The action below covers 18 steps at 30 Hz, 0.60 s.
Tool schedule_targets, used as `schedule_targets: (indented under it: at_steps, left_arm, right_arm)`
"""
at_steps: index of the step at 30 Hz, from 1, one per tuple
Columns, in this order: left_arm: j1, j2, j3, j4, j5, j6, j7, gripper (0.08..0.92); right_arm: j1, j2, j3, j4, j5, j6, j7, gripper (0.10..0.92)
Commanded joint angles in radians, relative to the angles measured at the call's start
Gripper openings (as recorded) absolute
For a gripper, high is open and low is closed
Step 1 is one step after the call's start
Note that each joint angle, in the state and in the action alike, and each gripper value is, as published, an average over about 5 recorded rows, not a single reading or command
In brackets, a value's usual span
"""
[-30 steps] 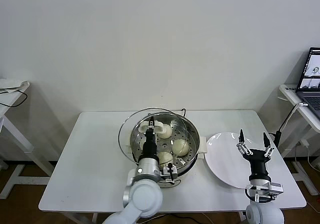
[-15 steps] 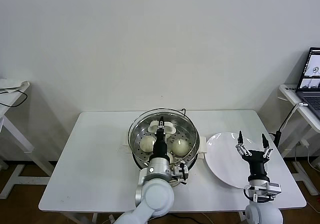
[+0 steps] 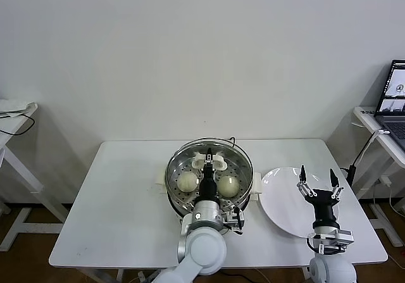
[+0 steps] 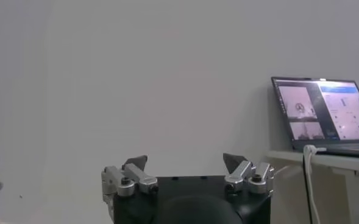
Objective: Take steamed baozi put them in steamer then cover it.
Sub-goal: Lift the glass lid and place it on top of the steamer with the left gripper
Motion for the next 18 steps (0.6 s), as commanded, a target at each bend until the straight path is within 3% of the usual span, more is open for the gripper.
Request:
schedule_targets:
  at_steps: [1,18]
  left_arm:
    - [0.017,-0.007,-0.004,0.008,0.026,0.029,-0.006,0.188]
    - [0.036,-0.025,-0.011,0.028,0.057,0.011,-0.02,0.188]
  right_arm:
    - [0.001,-0.001,-0.001,-0.003,-0.001,0.001,-0.001,0.823]
    - [-0.001,-0.004,-0.002,-0.003,-0.005,0.004,-0.003,0.823]
